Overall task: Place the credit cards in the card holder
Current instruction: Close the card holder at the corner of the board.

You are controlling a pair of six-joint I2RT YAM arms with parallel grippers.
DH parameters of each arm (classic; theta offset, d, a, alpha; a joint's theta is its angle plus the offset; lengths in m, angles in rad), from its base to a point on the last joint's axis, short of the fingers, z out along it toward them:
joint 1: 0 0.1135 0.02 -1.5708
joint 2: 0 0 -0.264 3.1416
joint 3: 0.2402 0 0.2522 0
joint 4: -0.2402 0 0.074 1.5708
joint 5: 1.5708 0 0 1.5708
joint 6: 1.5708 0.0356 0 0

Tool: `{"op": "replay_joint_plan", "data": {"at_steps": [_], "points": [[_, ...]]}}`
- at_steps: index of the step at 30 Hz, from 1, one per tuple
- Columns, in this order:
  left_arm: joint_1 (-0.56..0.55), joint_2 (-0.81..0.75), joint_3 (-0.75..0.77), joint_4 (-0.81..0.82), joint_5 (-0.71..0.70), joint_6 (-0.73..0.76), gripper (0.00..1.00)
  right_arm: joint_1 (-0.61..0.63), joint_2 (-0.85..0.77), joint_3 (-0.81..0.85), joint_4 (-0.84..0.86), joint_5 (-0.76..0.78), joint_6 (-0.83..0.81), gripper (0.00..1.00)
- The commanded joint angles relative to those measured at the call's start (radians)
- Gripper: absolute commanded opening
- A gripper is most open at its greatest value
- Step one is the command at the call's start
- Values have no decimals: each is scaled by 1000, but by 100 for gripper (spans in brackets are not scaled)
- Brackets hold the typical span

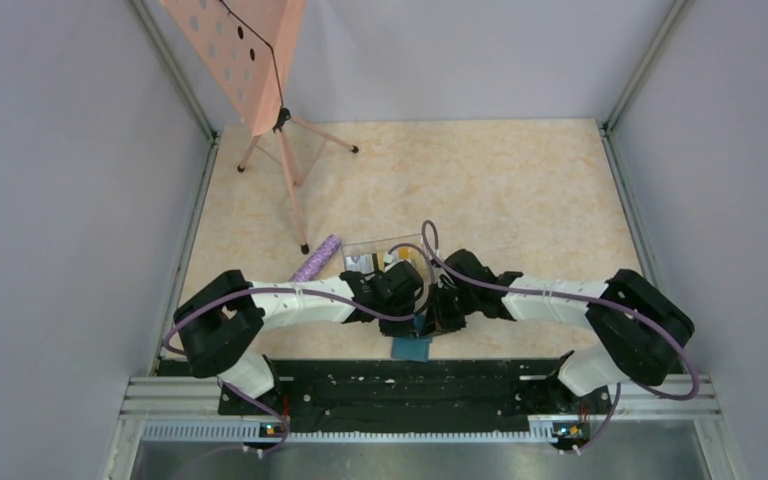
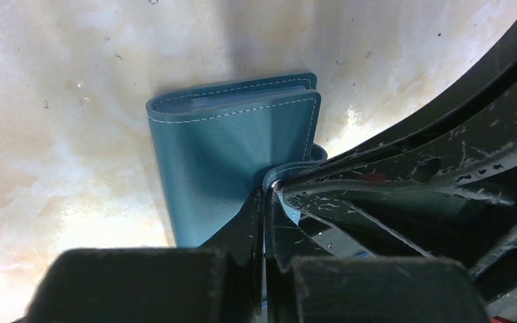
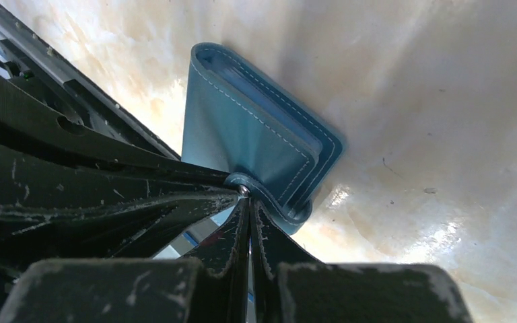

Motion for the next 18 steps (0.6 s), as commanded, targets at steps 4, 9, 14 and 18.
{"op": "replay_joint_plan", "data": {"at_steps": [4, 9, 14, 18], "points": [[-1, 52, 2, -61, -45, 23, 0, 42, 82, 54, -15, 64, -7, 0], [-1, 65, -10, -58, -41, 9, 0, 59, 112, 68, -50, 103, -3, 0], [-2, 7, -4, -42, -36, 29, 12, 66, 130, 65, -71, 111, 0, 0], [0, -87, 0, -26, -45, 36, 33, 67, 118, 56, -82, 115, 3, 0]]}}
